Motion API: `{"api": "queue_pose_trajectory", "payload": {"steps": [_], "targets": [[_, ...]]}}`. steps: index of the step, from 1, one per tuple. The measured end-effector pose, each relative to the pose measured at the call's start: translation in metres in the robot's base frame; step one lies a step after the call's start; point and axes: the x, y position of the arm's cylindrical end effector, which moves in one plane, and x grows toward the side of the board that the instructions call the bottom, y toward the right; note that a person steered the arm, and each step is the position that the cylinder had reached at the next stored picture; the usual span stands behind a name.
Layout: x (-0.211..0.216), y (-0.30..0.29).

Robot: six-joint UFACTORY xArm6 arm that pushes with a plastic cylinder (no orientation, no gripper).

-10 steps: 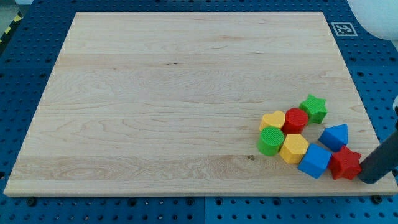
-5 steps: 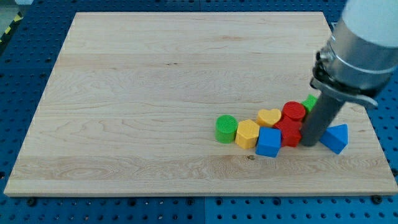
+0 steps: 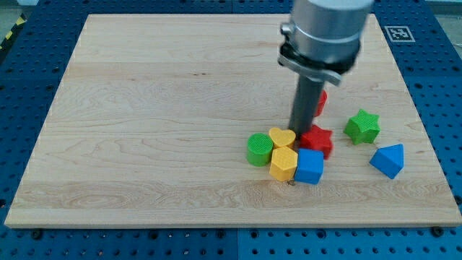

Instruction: Place the red circle at the center of the board

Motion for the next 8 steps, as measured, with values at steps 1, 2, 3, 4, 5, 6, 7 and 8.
{"api": "queue_pose_trajectory", "payload": {"steps": [1, 2, 3, 4, 5, 6, 7, 8], "targets": [[0.001, 0.037], [-0.015, 0.055], [-0.020, 0.069], [-0.050, 0.065], [-0.079, 0.028], [-0.086, -0.018], [-0.087, -0.058], [-0.111, -0.049]]}}
